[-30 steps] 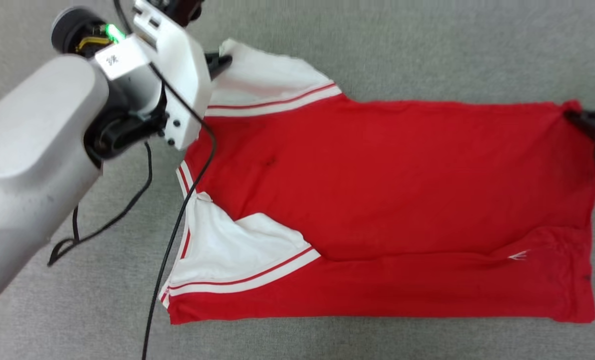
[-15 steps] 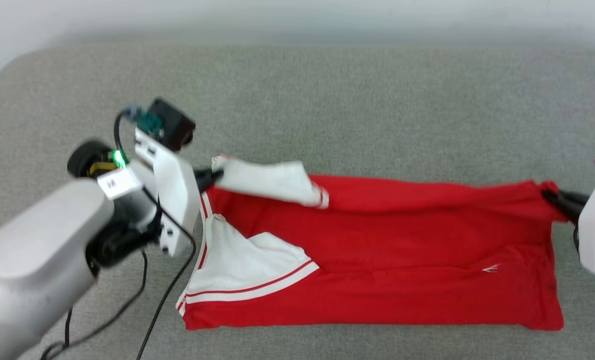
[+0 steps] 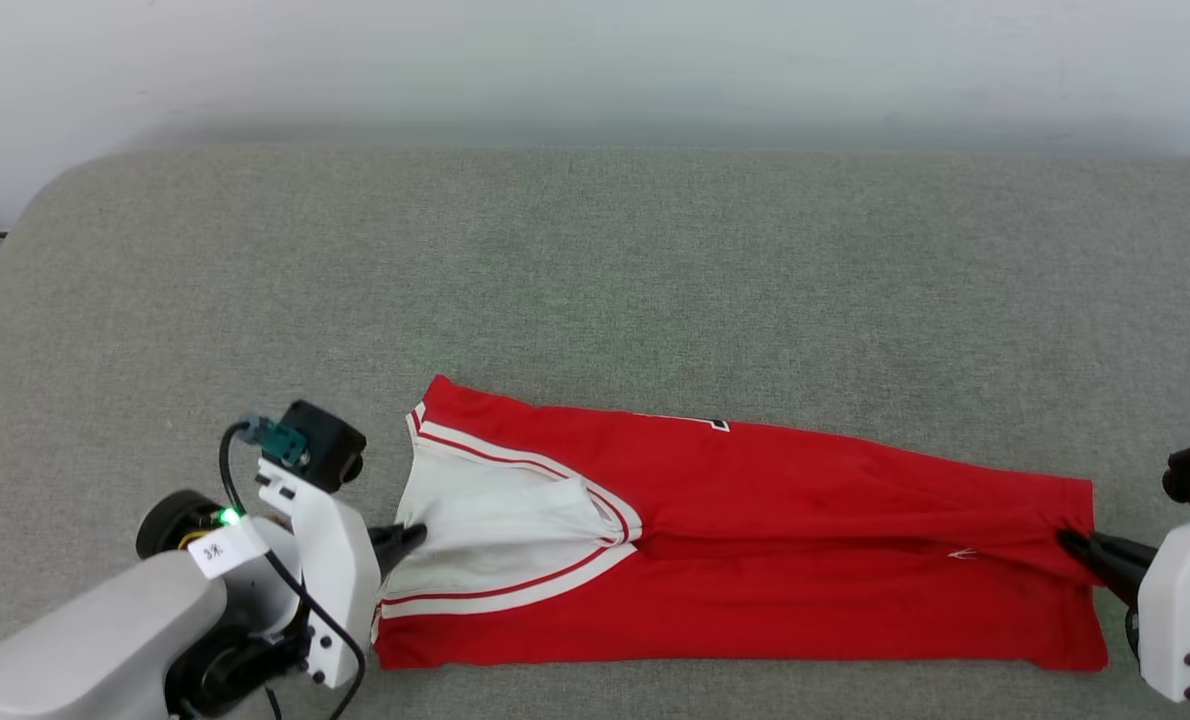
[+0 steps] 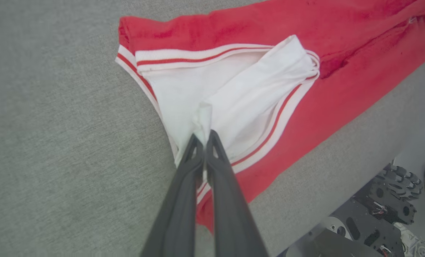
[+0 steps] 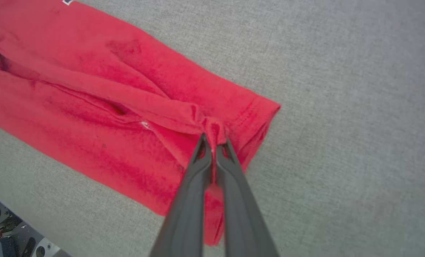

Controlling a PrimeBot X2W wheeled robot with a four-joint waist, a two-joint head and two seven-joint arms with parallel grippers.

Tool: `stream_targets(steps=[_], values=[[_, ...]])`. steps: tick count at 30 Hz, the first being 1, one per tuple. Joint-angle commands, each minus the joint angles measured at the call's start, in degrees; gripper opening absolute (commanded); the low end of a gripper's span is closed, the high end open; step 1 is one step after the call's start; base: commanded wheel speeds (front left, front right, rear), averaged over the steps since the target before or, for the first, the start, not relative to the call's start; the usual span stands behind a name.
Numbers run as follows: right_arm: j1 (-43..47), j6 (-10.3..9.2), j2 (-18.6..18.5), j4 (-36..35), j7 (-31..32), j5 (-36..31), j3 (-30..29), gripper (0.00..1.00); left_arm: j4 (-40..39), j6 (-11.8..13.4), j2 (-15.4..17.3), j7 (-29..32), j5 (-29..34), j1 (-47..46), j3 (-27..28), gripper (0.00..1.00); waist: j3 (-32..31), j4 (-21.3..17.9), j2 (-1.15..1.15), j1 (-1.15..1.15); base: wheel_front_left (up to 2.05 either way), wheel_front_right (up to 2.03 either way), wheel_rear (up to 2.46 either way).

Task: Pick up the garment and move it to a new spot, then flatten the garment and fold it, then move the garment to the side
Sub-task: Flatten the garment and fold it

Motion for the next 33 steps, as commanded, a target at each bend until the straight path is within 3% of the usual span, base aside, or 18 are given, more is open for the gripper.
stream_targets(steps=[1, 10, 11, 12, 13, 17, 24, 33], values=[[1.1, -0.07, 0.4, -0.1, -0.5, 0.3, -0.5, 0.00, 0.1, 0.2, 0.0, -0.5, -0.3, 1.2, -0.3, 0.00, 0.1, -0.1, 0.00, 0.01, 0.00, 0.00, 0.00], [4.8, -0.07, 3.2, 2.9, 1.1, -0.1, -0.1, 0.02, 3.6, 0.2, -2.0, -2.5, -0.6, 3.9, -1.1, 0.00, 1.4, 0.0, 0.00, 0.01, 0.00, 0.00, 0.00], [4.9, -0.07, 3.5, 3.2, 1.0, 0.0, -0.2, 0.80, 4.0, 0.2, -2.3, -3.1, -0.5, 4.0, -1.0, 0.05, 1.3, 0.1, 0.00, 0.01, 0.00, 0.00, 0.00], [4.8, -0.07, 3.8, 3.3, 0.4, 0.2, -0.5, 1.00, 4.5, 0.4, -2.6, -3.8, 0.0, 4.1, -0.9, 0.47, 1.1, 0.1, 0.00, 0.01, 0.00, 0.00, 0.00], [4.7, -0.07, 4.0, 3.3, 0.1, 0.3, -0.7, 1.00, 4.9, 0.8, -2.7, -5.0, 0.6, 4.2, -0.8, 1.00, 0.8, 0.0, 0.00, 0.01, 0.00, 0.00, 0.00], [5.1, -0.07, 3.8, 1.4, -1.4, 3.8, -3.5, 1.00, 5.4, 1.8, -3.2, -8.4, 2.8, 4.9, -0.9, 1.00, -0.8, 0.3, 0.00, 0.01, 0.00, 0.00, 0.00], [7.0, -0.06, -0.1, -2.0, -1.7, 11.0, -10.9, 1.00, 5.1, 6.8, -4.6, -17.6, 6.7, 5.8, 1.2, 1.00, -2.5, 0.8, 0.00, 0.01, 0.00, 0.00, 0.00], [8.9, -0.06, -0.2, 0.5, 5.0, 14.9, -15.3, 1.00, 8.6, 13.4, -8.8, -30.1, 12.2, 6.6, 4.2, 1.00, -2.3, 1.9, 0.00, 0.01, 0.00, 0.00, 0.00]])
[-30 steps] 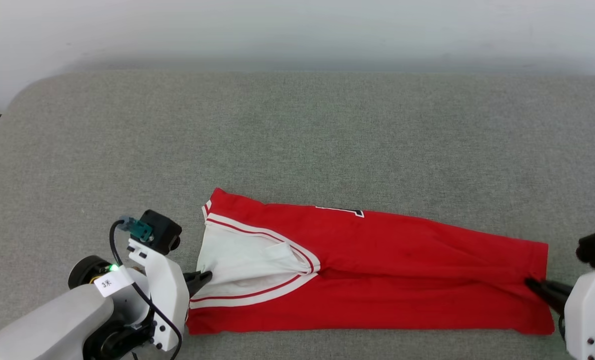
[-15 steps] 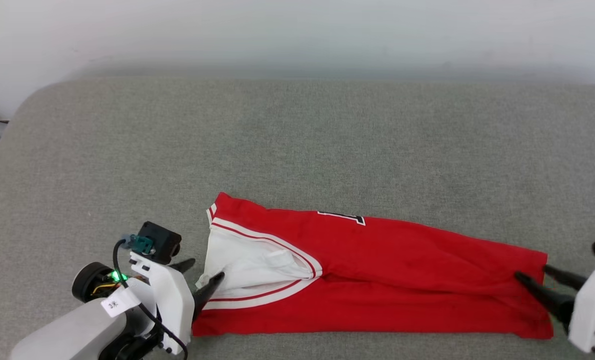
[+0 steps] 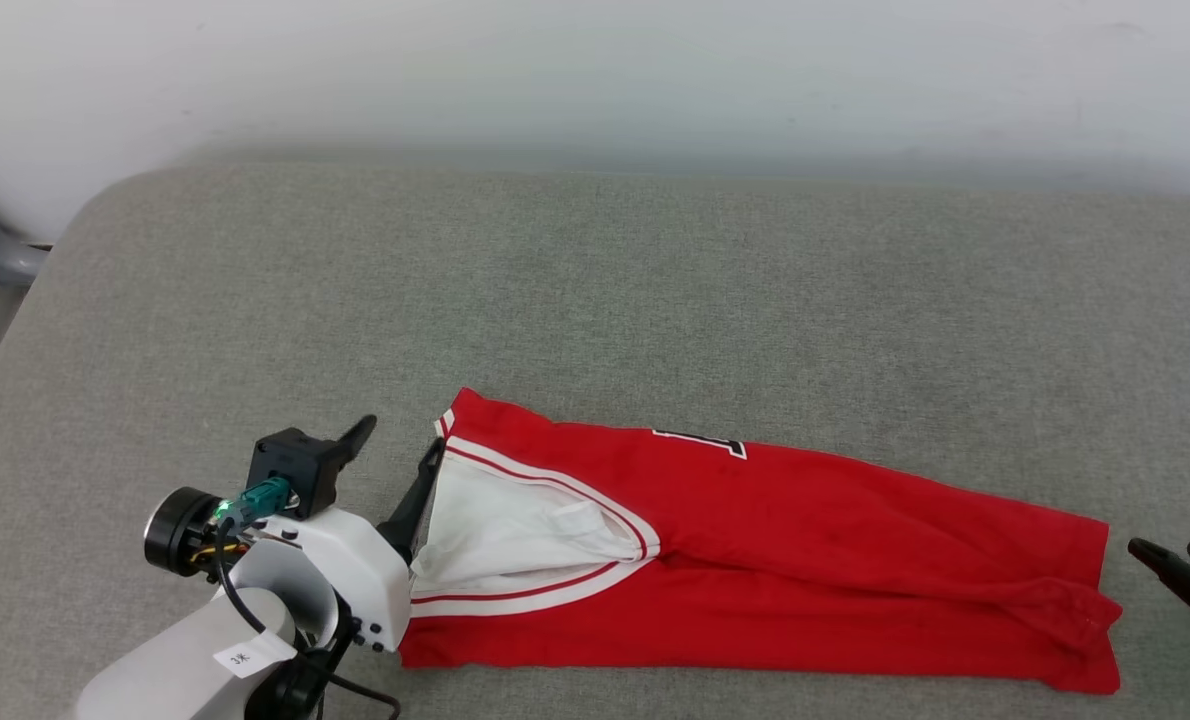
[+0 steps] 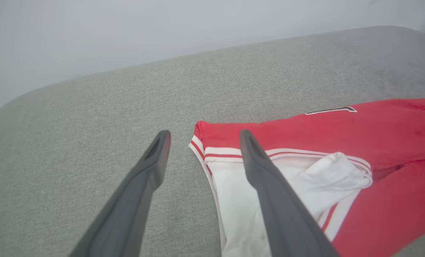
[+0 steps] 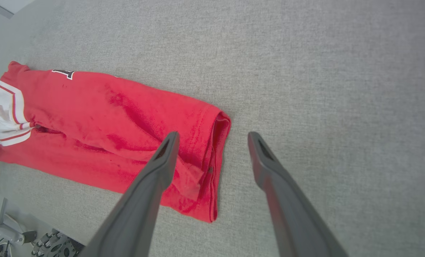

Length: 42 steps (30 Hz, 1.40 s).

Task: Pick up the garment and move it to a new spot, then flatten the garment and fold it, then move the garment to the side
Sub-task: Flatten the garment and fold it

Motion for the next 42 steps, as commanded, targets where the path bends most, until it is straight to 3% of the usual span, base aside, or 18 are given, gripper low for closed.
stream_targets(steps=[1, 7, 18, 28, 29, 30, 31, 42], values=[[0.3, -0.03, 0.9, 0.7, 0.7, 0.1, -0.3, 1.00, 0.6, 0.9, -0.5, -1.0, 0.9, 0.6, 0.7, 1.00, 0.2, 0.2, 0.00, 0.00, 0.00, 0.00, 0.00], [-0.7, -0.03, 3.7, 3.9, 2.8, -1.5, -0.5, 1.00, 1.9, 3.9, -3.2, -2.8, 4.2, 2.4, 4.7, 1.00, 1.1, 1.4, 0.00, 0.00, 0.00, 0.00, 0.00], [-1.2, -0.03, 9.3, 9.2, 4.6, -2.0, 2.6, 1.00, -3.6, 7.2, -11.2, -2.9, 19.7, 12.7, 22.3, 1.00, 2.5, 3.4, 0.00, 0.00, 0.00, 0.00, 0.00], [-2.2, -0.02, 11.1, 9.9, 3.3, -0.1, 6.4, 1.00, -5.6, 4.6, -19.9, -2.8, 33.1, 22.2, 35.9, 1.00, 2.1, 3.7, 0.00, 0.00, 0.00, 0.00, 0.00], [-2.3, -0.02, 10.8, 10.2, 2.7, 0.0, 6.3, 0.47, -5.6, 4.1, -20.5, -2.8, 33.9, 22.8, 36.9, 1.00, 2.0, 3.7, 0.00, 0.00, 0.00, 0.00, 0.00], [-2.3, -0.03, 10.5, 10.4, 2.3, 0.2, 6.4, 0.10, -5.5, 3.5, -20.9, -2.8, 35.0, 23.2, 37.8, 1.00, 1.9, 3.8, 0.00, 0.00, 0.00, 0.00, 0.00], [-2.4, -0.02, 10.2, 10.6, 2.0, 0.3, 6.5, 0.00, -5.4, 2.9, -21.5, -2.8, 35.7, 23.7, 38.6, 1.00, 1.8, 3.8, 0.00, 0.00, 0.00, 0.00, 0.00], [-3.4, -0.05, 4.7, 13.6, -1.1, 2.1, 5.4, 0.00, -6.4, -3.6, -26.7, -2.8, 42.2, 27.7, 45.7, 1.00, -0.3, 3.1, 0.00, 0.00, 0.00, 0.00, 0.00]])
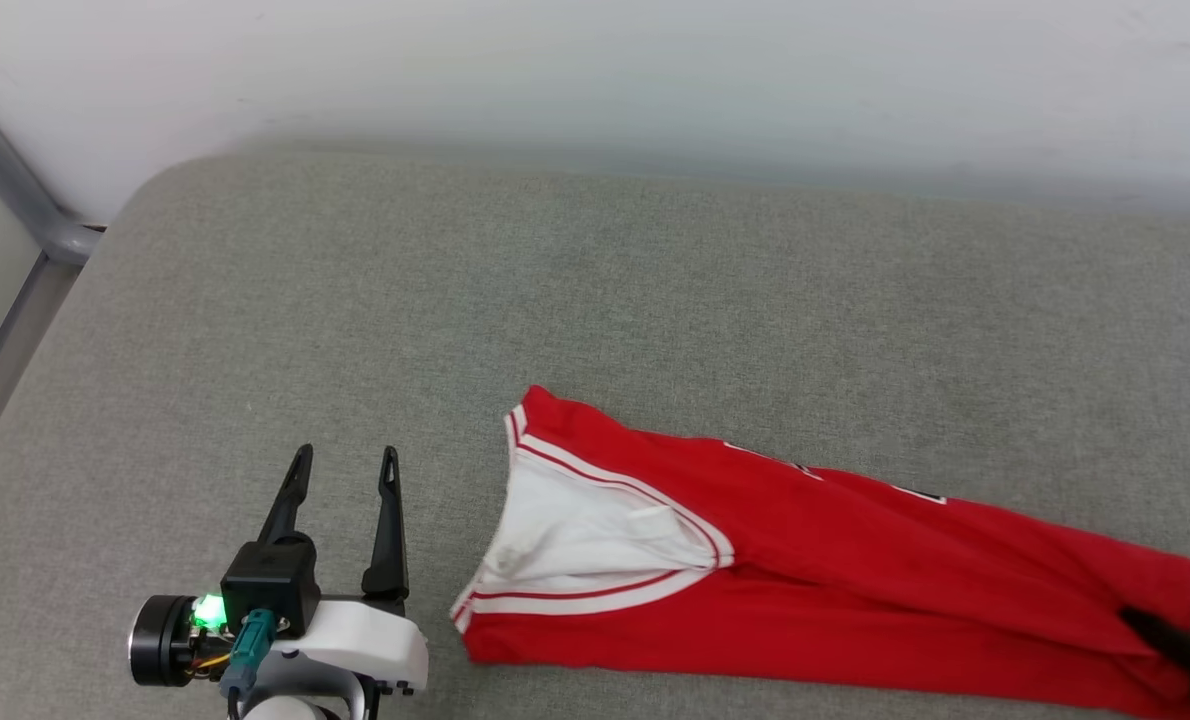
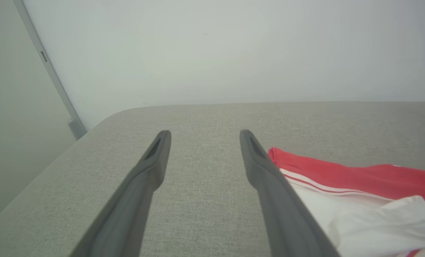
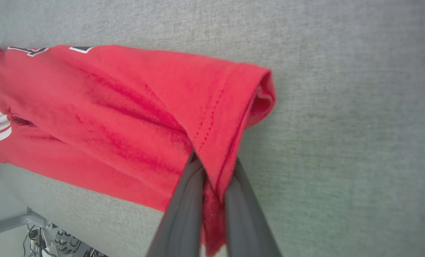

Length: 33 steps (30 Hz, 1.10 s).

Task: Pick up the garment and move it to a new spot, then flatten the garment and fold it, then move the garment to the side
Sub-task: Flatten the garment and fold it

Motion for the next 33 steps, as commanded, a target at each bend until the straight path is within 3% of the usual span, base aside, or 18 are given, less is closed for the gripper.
stream_targets(steps=[1, 8, 15, 20, 25, 33], values=[[-0.9, -0.09, -1.7, 0.8, -0.5, 0.1, -0.6, 0.00, -0.2, -1.1, -0.9, -0.1, 0.5, 1.0, 1.0, 1.00, -0.4, -0.1, 0.00, 0.00, 0.00, 0.00, 0.00], [-0.3, -0.08, -4.9, 2.7, -0.2, 1.2, -2.2, 0.00, 0.4, -4.5, -3.1, -0.1, 2.1, 2.5, 4.1, 1.00, -1.6, -0.2, 0.00, 0.00, 0.00, 0.00, 0.00], [0.9, -0.06, -5.1, -4.4, 4.5, 2.8, -1.9, 0.00, 0.6, -6.5, -4.9, -0.1, 4.3, 4.3, 6.6, 1.00, -3.2, -0.4, 0.00, 0.00, 0.00, 0.00, 0.00], [0.2, -0.06, -1.4, -12.7, 8.0, 5.6, -2.0, 0.00, 0.6, -7.4, -5.9, -0.1, 5.5, 4.7, 7.4, 1.00, -3.3, -0.2, 0.00, 0.00, 0.00, 0.00, 0.00], [-2.9, -0.06, 2.4, -19.2, 10.0, 2.3, 0.3, 0.00, 0.8, -8.4, -6.9, -0.1, 6.4, 3.5, 7.8, 1.00, -2.2, 0.6, 0.00, 0.00, 0.00, 0.00, 0.00], [-11.8, -0.06, 10.2, -20.1, 13.1, -6.1, 8.0, 0.00, 1.3, -9.9, -8.3, -0.1, 7.3, 1.5, 8.1, 1.00, 0.4, 2.2, 0.00, 0.00, 0.00, 0.00, 0.00]])
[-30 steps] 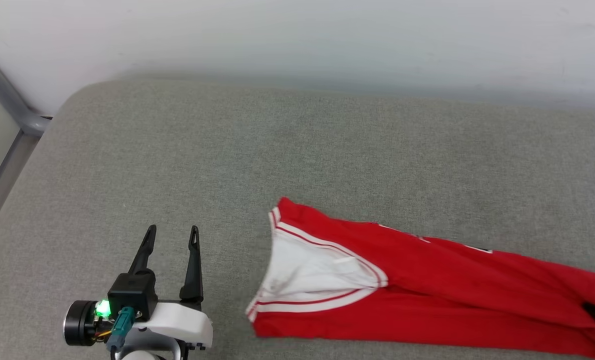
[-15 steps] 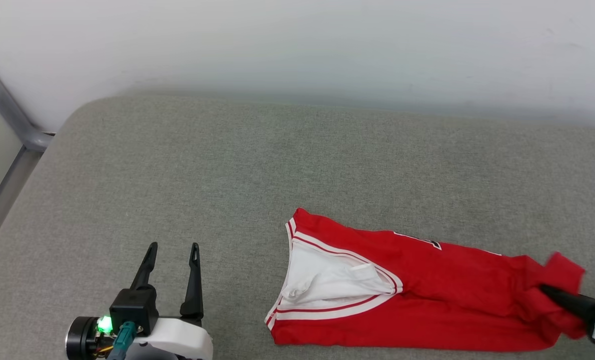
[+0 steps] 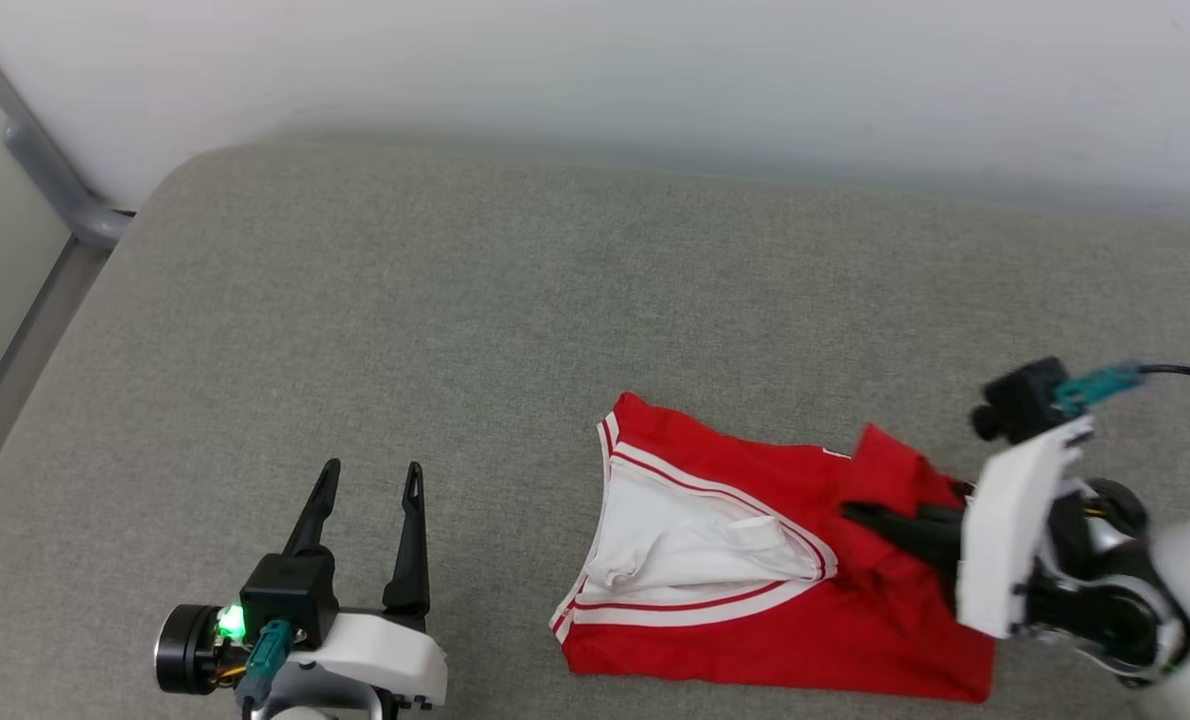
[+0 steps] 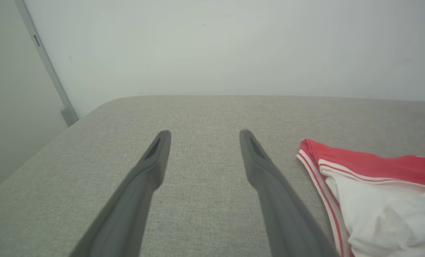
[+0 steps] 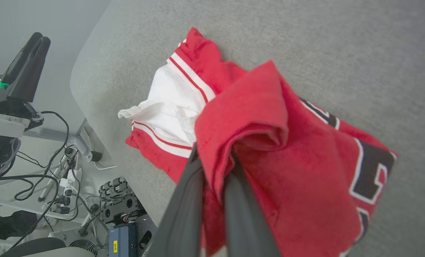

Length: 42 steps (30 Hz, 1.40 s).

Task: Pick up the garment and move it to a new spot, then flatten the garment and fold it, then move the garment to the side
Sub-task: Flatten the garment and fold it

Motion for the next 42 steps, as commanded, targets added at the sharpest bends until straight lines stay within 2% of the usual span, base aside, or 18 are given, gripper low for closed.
stream_targets(steps=[1, 9, 14, 18, 19, 20, 27, 32, 39, 42], values=[[-1.4, -0.03, 1.4, 0.4, 0.3, -0.8, 1.4, 0.00, 0.0, -0.4, -0.4, -0.1, 0.5, -0.8, 0.0, 1.00, 0.7, 0.6, 0.00, 0.00, 0.00, 0.00, 0.00], [-10.7, -0.03, 9.5, 7.9, -1.2, -6.1, 9.4, 0.00, 0.1, -0.7, -1.1, -0.1, 1.0, -2.9, -0.3, 1.00, 3.6, 1.4, 0.00, 0.00, 0.00, 0.00, 0.00], [-14.1, -0.03, 13.0, 15.9, -4.0, -10.0, 13.1, 0.00, 0.6, -0.8, -1.4, -0.1, 1.0, -4.0, -0.8, 1.00, 4.9, 2.0, 0.00, 0.00, 0.00, 0.00, 0.00], [-14.0, -0.03, 14.0, 21.4, -6.9, -11.8, 16.1, 0.00, 1.0, -0.7, -1.5, -0.1, 1.2, -4.6, -1.3, 1.00, 5.1, 2.5, 0.00, 0.00, 0.00, 0.00, 0.00], [-13.6, -0.03, 13.8, 23.3, -12.7, -11.1, 17.6, 0.56, 1.5, -0.5, -1.6, -0.1, 1.4, -3.5, -0.5, 1.00, 3.9, 1.8, 0.00, 0.00, 0.00, 0.00, 0.00], [-13.7, -0.03, 13.4, 22.8, -14.1, -10.9, 17.8, 1.00, 1.6, -0.4, -1.6, -0.1, 1.4, -3.1, -0.3, 1.00, 3.5, 1.5, 0.00, 0.00, 0.00, 0.00, 0.00], [-12.4, -0.03, 8.2, 16.1, -23.5, -11.9, 17.6, 1.00, 1.8, -1.2, -1.6, -0.1, 1.7, -0.8, 0.8, 1.00, -0.2, -1.0, 0.00, 0.00, 0.00, 0.00, 0.00], [-10.2, -0.03, 4.8, 13.3, -33.3, -17.5, 11.2, 1.00, 1.6, -1.4, -1.6, -0.1, 1.9, 0.5, 1.6, 1.00, -1.9, -2.7, 0.00, 0.00, 0.00, 0.00, 0.00], [-3.2, -0.04, 7.1, 12.8, -46.9, -28.8, -2.7, 1.00, 1.2, -1.8, -1.6, -0.1, 1.6, 2.3, 2.6, 1.00, -3.7, -4.6, 0.00, 0.00, 0.00, 0.00, 0.00], [-0.6, -0.03, 8.5, 12.7, -49.6, -32.5, -6.4, 1.00, 1.2, -1.8, -1.6, -0.1, 1.6, 2.7, 3.0, 1.00, -4.3, -5.0, 0.00, 0.00, 0.00, 0.00, 0.00]])
